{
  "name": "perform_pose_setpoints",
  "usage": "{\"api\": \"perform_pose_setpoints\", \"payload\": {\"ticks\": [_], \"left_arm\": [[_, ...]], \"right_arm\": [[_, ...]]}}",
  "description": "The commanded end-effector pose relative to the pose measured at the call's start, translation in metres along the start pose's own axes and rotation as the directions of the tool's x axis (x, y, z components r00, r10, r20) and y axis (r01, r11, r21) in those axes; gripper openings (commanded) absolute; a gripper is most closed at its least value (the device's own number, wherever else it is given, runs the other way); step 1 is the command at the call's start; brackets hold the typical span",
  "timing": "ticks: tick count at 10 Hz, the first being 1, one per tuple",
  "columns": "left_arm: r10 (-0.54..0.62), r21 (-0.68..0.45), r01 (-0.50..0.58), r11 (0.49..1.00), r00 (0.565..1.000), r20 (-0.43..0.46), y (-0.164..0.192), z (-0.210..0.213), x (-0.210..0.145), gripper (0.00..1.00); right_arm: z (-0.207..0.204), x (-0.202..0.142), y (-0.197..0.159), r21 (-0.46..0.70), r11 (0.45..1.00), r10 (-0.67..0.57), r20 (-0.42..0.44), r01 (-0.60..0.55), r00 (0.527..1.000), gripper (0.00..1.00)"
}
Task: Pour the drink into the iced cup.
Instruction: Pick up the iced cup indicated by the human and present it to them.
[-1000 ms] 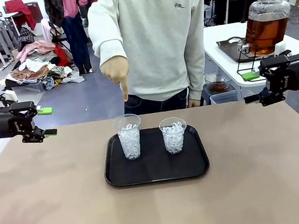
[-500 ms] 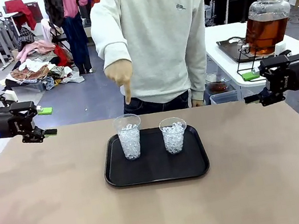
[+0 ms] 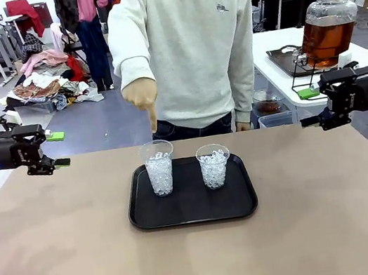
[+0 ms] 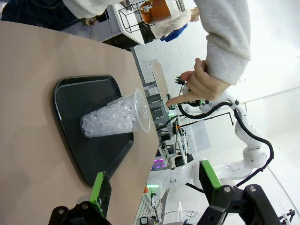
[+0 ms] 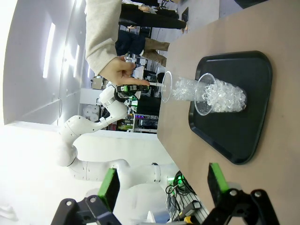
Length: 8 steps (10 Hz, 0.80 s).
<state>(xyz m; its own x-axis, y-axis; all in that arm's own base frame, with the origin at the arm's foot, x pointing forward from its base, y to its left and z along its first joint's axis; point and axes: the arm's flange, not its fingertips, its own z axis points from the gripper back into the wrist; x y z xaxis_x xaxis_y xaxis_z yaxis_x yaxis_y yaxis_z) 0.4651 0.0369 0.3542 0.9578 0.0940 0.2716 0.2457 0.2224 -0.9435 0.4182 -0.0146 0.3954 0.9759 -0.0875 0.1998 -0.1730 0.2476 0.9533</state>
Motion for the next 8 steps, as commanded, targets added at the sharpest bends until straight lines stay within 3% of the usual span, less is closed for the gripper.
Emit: {"api": "perform_pose_setpoints", "payload": {"ticks": [1, 3, 8], "left_arm": [[-0.003, 0.002, 0.003, 1.0, 1.0, -0.002, 0.0, 0.0, 0.0, 1.0], [-0.032, 0.0, 0.032, 0.999, 0.999, -0.009, -0.001, -0.003, 0.003, 1.0], [-0.318, -0.118, 0.308, 0.944, 0.945, -0.075, 0.003, -0.029, 0.004, 1.0]], "right_arm": [[0.001, -0.001, 0.001, -0.002, 1.0, 0.001, 0.006, -0.001, 1.0, 1.0], [0.001, -0.001, 0.001, -0.002, 1.0, 0.001, 0.006, -0.001, 1.0, 1.0], [0.001, -0.001, 0.001, -0.002, 1.0, 0.001, 0.006, -0.001, 1.0, 1.0]]}}
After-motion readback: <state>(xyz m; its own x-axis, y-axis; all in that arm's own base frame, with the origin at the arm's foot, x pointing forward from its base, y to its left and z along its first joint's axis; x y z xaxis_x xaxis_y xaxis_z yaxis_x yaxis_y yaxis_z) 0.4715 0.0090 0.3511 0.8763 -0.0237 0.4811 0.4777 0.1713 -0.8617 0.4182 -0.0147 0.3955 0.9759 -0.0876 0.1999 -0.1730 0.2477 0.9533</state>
